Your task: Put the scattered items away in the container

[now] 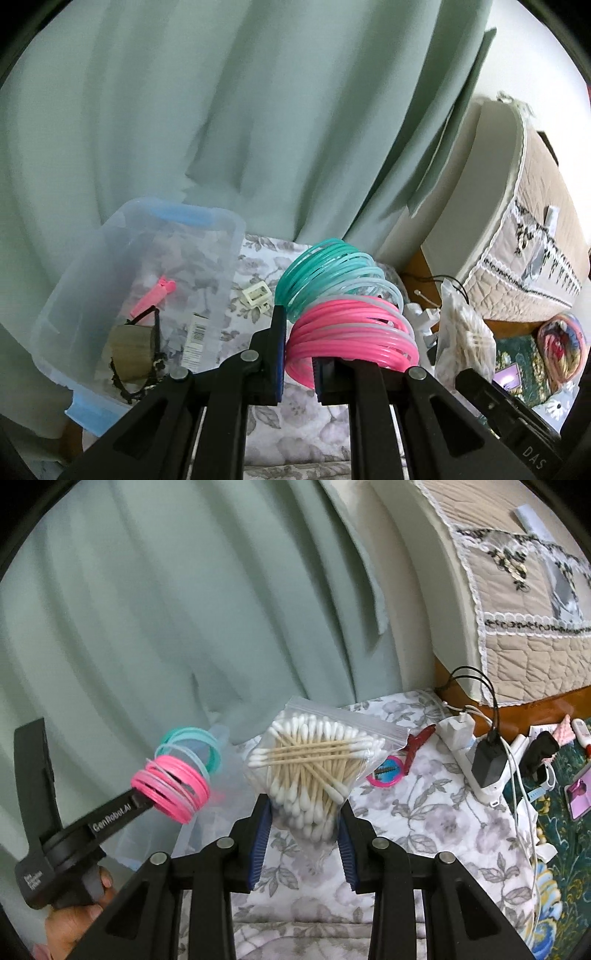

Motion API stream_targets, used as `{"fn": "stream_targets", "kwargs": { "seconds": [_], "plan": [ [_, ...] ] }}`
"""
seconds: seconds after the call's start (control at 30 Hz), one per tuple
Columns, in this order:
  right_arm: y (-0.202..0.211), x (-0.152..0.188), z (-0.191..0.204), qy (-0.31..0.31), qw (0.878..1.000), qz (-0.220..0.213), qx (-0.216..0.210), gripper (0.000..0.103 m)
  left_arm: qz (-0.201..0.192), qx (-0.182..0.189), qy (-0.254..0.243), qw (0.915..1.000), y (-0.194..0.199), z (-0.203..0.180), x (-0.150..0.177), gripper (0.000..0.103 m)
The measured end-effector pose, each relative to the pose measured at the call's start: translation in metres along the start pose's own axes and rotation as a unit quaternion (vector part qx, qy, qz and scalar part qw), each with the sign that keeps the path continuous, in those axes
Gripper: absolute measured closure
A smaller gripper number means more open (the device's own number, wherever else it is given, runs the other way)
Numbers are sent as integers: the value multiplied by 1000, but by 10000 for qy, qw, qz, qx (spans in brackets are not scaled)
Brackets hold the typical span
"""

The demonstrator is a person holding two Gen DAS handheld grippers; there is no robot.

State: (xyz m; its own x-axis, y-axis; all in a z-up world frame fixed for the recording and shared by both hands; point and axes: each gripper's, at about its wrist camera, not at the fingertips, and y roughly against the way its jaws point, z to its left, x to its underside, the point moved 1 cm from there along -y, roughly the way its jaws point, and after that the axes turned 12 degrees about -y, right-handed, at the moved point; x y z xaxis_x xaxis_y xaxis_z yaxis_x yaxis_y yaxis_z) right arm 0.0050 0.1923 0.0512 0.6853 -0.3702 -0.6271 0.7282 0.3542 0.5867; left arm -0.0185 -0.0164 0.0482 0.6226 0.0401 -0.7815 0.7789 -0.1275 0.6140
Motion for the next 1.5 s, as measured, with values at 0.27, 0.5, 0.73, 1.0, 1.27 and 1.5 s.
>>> {"fn": "stream_targets", "kwargs": {
  "seconds": [0.27,0.5,0.73,1.0,1.27,1.5],
  "plan": [
    [0,9,29,277,9996,-27,-65,66,-262,-83,274,9992,19,29,2,91],
    [-7,12,50,421,9990,40,-145,66,-544,-239,524,9969,43,53,4,91],
    [-8,8,73,589,9979,-25,-269,66,-735,-432,799,9931,60,80,7,91],
    [-9,10,99,836,9958,-42,-383,66,-841,-564,1070,9891,70,106,20,91],
    [-31,26,120,1149,9921,269,-429,66,-840,-649,1309,9857,73,130,30,91],
    [-51,39,144,1452,9866,527,-530,66,-714,-633,1463,9846,64,144,35,91]
  ]
}}
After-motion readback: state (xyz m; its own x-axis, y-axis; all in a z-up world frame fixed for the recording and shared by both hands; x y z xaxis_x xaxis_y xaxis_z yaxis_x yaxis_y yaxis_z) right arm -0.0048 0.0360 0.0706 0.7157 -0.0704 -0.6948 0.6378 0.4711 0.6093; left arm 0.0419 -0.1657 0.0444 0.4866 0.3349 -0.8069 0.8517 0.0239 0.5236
